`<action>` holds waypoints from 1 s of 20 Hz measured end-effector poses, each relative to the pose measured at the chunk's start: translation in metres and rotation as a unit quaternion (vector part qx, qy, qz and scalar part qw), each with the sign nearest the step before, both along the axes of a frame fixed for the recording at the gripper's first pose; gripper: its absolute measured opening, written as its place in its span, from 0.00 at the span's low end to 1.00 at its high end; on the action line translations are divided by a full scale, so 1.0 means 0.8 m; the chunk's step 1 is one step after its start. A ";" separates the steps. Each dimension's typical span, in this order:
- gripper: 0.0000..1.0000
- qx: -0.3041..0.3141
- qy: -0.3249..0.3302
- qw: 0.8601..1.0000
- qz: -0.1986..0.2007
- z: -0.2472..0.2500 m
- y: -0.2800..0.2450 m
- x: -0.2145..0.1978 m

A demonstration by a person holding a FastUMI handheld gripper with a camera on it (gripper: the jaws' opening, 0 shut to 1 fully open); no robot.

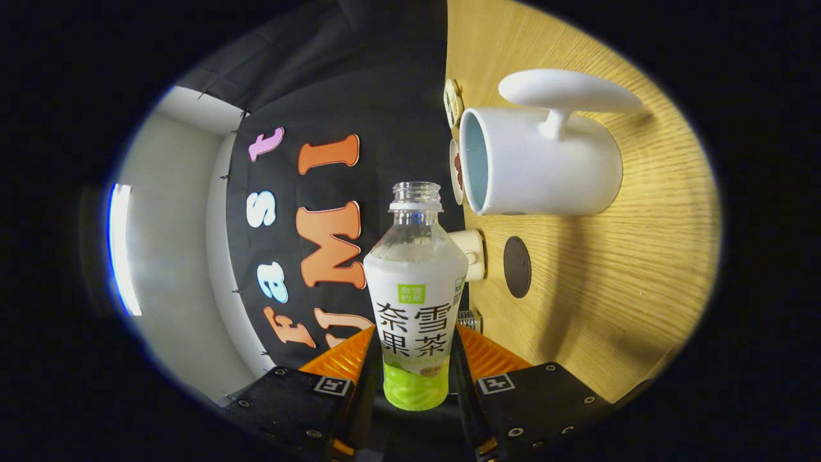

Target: Take the bottle from table, then pour the juice into the cup, finally place the bottle on the coaster

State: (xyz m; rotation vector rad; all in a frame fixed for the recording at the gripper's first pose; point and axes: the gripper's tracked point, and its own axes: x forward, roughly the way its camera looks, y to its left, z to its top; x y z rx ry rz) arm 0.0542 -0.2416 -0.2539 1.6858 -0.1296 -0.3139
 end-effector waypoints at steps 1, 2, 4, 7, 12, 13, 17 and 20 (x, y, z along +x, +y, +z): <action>0.57 0.007 -0.004 1.000 -0.002 0.003 -0.001 0.000; 0.57 0.013 -0.008 1.000 -0.006 0.007 -0.002 0.000; 0.57 0.023 -0.014 1.000 -0.010 0.011 -0.003 0.002; 0.57 0.037 -0.023 0.999 -0.015 0.016 -0.004 0.002; 0.57 0.039 -0.031 0.999 -0.018 0.027 -0.008 0.000; 0.57 0.040 -0.033 0.998 -0.017 0.029 -0.007 0.003; 0.57 0.047 -0.039 0.998 -0.017 0.038 -0.008 0.003; 0.57 0.053 -0.044 0.997 -0.019 0.044 -0.009 -0.001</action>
